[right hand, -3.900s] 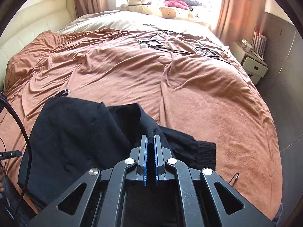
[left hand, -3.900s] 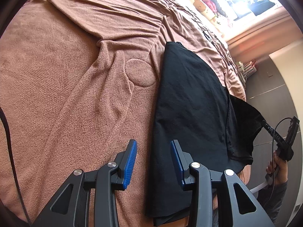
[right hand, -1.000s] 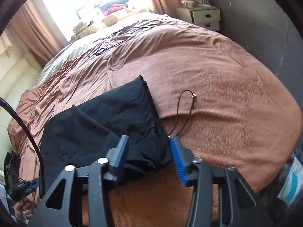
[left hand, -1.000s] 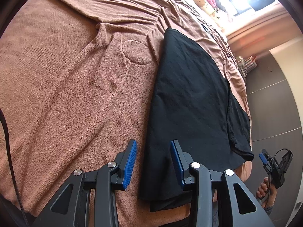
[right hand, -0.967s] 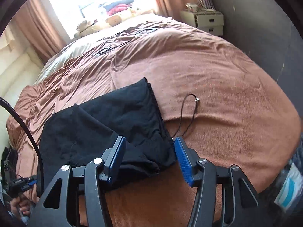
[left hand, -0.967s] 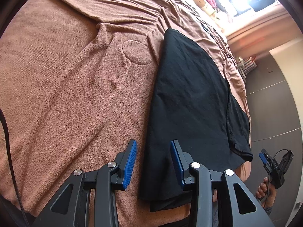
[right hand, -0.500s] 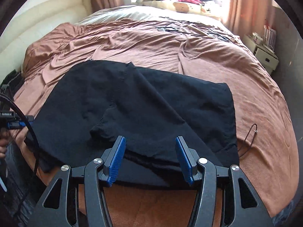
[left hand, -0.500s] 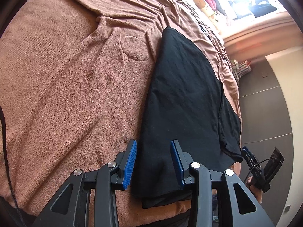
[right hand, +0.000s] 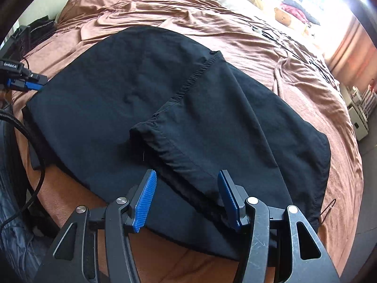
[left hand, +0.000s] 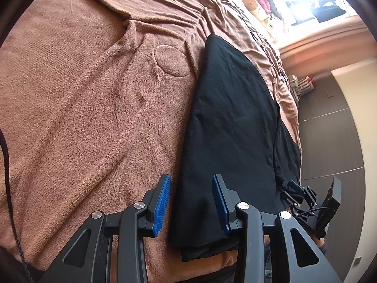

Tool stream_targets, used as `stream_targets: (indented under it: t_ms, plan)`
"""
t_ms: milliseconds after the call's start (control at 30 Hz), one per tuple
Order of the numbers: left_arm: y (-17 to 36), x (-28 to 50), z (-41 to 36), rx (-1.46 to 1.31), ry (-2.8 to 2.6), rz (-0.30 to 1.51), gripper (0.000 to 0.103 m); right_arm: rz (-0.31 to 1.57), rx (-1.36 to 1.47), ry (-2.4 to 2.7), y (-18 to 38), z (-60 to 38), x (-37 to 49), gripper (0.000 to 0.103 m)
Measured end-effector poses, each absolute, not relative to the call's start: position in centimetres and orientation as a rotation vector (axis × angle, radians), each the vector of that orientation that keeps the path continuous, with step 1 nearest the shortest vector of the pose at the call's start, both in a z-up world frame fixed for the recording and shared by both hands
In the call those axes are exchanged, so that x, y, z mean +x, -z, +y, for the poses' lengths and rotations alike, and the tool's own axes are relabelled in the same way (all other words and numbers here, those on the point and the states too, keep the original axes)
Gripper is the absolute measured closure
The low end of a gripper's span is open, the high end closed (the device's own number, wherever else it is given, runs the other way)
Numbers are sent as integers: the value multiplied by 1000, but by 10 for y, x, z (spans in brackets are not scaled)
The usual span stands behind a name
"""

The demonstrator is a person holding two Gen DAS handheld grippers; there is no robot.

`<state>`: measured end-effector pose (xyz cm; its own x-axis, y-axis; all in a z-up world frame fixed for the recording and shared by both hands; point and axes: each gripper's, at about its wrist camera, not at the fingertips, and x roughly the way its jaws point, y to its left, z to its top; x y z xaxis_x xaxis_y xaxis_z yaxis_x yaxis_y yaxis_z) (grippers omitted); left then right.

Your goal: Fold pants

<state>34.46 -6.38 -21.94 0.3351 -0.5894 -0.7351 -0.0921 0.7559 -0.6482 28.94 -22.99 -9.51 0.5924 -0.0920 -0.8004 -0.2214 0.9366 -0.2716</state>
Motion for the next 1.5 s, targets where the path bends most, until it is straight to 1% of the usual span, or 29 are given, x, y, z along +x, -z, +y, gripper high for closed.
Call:
stream_targets:
  t_ms: [167, 300, 333, 367, 400, 433, 467, 600, 1067, 1300, 1467, 1500]
  plan:
    - [220, 346, -63, -671, 357, 1209, 64, 1001, -448, -90, 109, -227, 304, 51]
    - [220, 347, -63, -669, 355, 1212, 64, 1008, -500, -106, 117, -222, 314, 52]
    - [220, 347, -63, -668, 354, 1213, 64, 1011, -496, -112, 118, -222, 315, 58]
    - [220, 348, -63, -667, 354, 1214, 64, 1013, -483, -122, 117, -222, 315, 70]
    - [220, 349, -65, -667, 354, 1215, 64, 1012, -474, -124, 116, -223, 315, 79]
    - [220, 349, -65, -666, 354, 1216, 64, 1010, -466, -117, 114, -225, 315, 92]
    - [220, 350, -66, -666, 353, 1216, 64, 1009, -462, -104, 113, -226, 316, 96]
    - [220, 350, -67, -666, 354, 1216, 64, 989, -414, -89, 106, -236, 315, 99]
    - [220, 354, -70, -656, 357, 1213, 63, 787, -17, 1, 51, -318, 292, 99]
    - [222, 358, -69, -656, 354, 1217, 63, 725, 195, 94, 44, -363, 291, 99]
    - [222, 362, -70, -650, 357, 1221, 63, 710, 286, 166, 45, -386, 293, 99]
    - [223, 363, -70, -650, 357, 1221, 63, 712, 286, 191, 45, -389, 294, 101]
